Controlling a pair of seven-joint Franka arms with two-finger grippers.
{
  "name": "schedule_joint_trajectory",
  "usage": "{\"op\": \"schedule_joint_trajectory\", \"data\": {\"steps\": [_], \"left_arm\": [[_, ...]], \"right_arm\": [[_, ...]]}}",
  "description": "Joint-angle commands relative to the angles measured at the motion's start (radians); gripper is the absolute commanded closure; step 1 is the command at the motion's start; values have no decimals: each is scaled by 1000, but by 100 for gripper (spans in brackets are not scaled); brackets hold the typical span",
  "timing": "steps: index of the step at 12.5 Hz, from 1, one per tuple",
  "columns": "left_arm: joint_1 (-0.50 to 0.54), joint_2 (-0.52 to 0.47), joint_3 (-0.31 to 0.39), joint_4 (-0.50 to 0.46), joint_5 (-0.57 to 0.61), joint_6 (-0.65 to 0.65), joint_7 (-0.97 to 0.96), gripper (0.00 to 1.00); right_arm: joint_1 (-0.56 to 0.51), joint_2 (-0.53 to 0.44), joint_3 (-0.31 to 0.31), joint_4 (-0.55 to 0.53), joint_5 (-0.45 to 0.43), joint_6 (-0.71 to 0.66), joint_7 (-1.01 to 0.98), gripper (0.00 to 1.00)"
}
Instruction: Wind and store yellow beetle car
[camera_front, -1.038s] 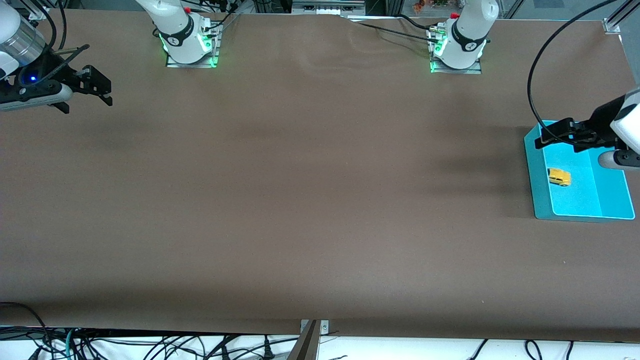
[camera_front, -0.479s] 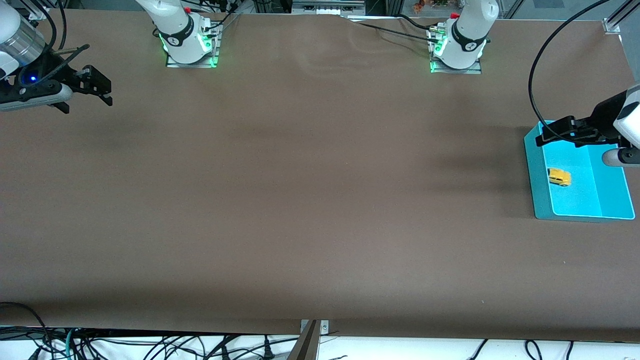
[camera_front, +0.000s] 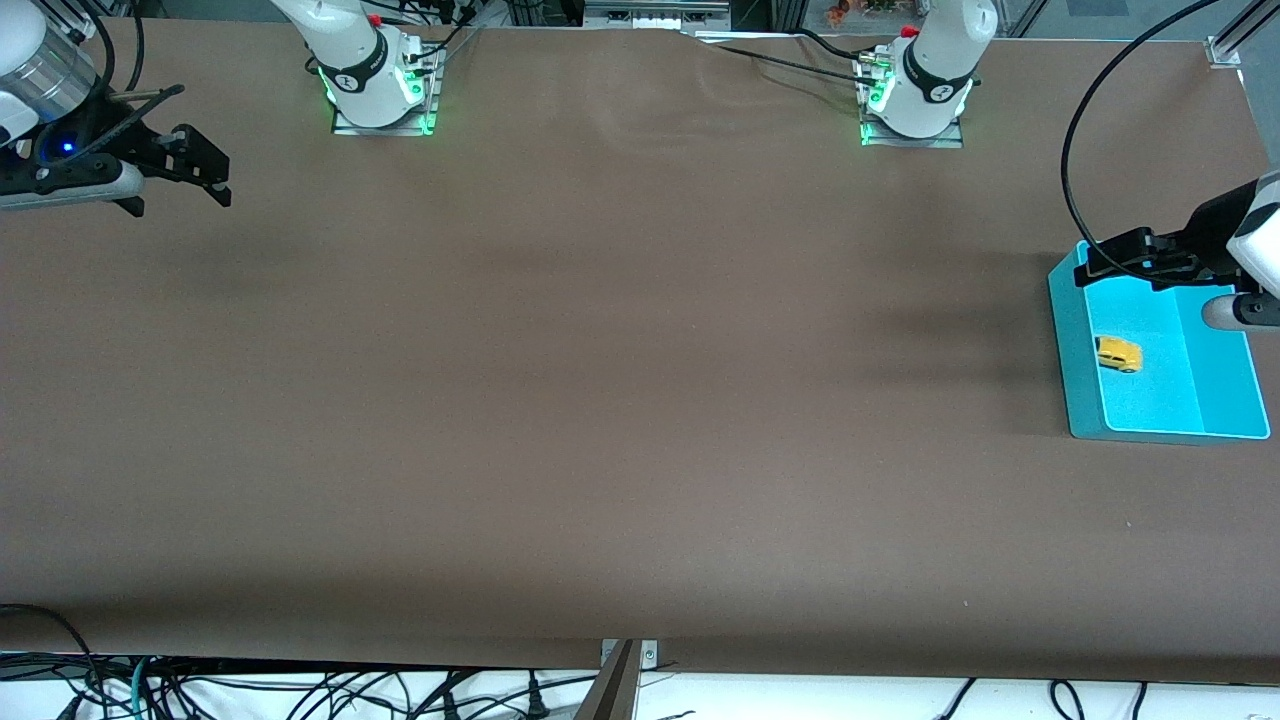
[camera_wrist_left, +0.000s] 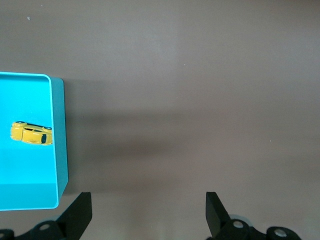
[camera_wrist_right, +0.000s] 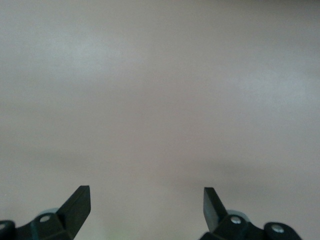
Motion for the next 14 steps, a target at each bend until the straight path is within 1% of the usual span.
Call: {"op": "schedule_joint_trajectory", "data": {"steps": [1, 4, 14], "left_arm": [[5, 12, -3, 6, 19, -18, 22, 0], [7, 17, -3, 7, 19, -31, 32, 0], [-38, 24, -11, 7, 21, -30, 41, 0]], "right_arm": [[2, -8, 1, 34, 29, -59, 18, 0], [2, -7, 1, 31, 29, -57, 19, 0], [3, -8, 1, 32, 31, -59, 13, 0]]}}
